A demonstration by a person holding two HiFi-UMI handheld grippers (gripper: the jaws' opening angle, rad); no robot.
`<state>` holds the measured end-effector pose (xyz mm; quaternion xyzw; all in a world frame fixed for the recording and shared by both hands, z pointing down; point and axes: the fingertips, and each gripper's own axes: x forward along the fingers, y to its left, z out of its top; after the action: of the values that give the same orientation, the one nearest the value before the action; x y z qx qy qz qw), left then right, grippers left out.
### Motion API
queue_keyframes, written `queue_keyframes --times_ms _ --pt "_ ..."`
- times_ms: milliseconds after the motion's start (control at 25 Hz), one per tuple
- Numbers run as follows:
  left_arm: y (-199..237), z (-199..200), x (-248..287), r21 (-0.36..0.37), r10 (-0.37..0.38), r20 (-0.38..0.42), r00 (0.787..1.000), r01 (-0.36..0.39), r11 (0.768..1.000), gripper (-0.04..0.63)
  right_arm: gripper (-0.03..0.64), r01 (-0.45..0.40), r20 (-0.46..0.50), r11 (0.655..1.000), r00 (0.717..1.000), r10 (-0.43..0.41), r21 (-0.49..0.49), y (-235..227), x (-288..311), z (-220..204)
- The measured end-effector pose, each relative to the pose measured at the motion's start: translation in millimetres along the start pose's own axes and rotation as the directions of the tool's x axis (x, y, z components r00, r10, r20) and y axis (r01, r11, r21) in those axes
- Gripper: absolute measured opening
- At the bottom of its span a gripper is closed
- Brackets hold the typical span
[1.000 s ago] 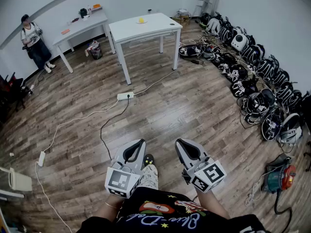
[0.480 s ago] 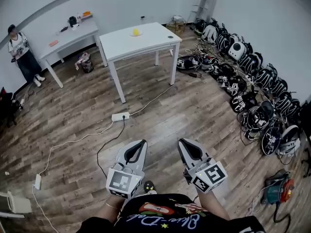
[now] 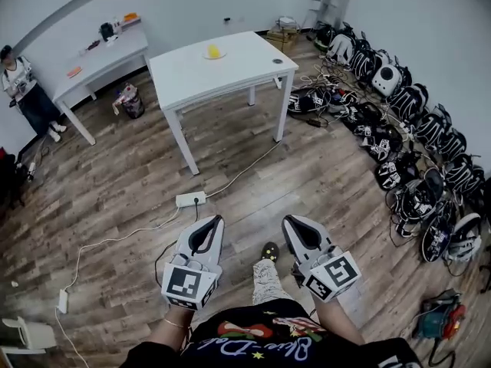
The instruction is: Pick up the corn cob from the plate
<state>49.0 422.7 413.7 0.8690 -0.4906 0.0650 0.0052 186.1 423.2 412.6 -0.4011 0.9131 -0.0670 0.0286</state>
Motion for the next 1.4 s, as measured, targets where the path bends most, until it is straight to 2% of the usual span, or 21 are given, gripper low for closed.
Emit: queue_keyframes --times_ms 200,320,520,680,840,960,1200,1400 --pt "83 32 119 0.041 0.068 0.017 0.998 -0.068 0.997 -0.002 0.014 -0.049 0.013 0.999 0.999 0.049 -0.001 -97 113 28" --pt "115 48 189 0.041 0.094 0.030 0.995 -0.095 0.995 -0.002 0.014 -0.092 0.012 0.996 0.996 0.092 0.004 -153 168 42" --pt "156 45 274 0.049 0.130 0.005 0.991 -0.131 0.990 -0.002 0.014 -0.152 -0.007 0.988 0.988 0.152 -0.011 -221 245 49" --pt "220 46 333 0.020 0.153 0.005 0.988 -0.153 0.988 -0.002 0.014 -0.167 -0.030 0.986 0.985 0.167 0.015 -260 322 48" --pt "298 40 401 0.008 0.130 0.017 0.991 -0.131 0.991 -0.002 0.014 -0.165 -0.037 0.986 0.986 0.165 0.007 -297 419 47" --pt "369 46 463 0.010 0.091 0.023 0.996 -0.091 0.996 -0.002 0.014 -0.134 -0.013 0.991 0.991 0.135 0.024 -332 503 61" --pt "505 83 558 0.090 0.013 0.064 0.998 -0.019 0.996 -0.002 0.014 -0.045 0.022 0.999 0.999 0.045 0.020 -389 657 90" --pt "579 87 614 0.073 -0.007 0.062 0.998 0.002 0.997 -0.002 0.014 -0.080 0.024 0.996 0.996 0.081 -0.030 -408 760 105"
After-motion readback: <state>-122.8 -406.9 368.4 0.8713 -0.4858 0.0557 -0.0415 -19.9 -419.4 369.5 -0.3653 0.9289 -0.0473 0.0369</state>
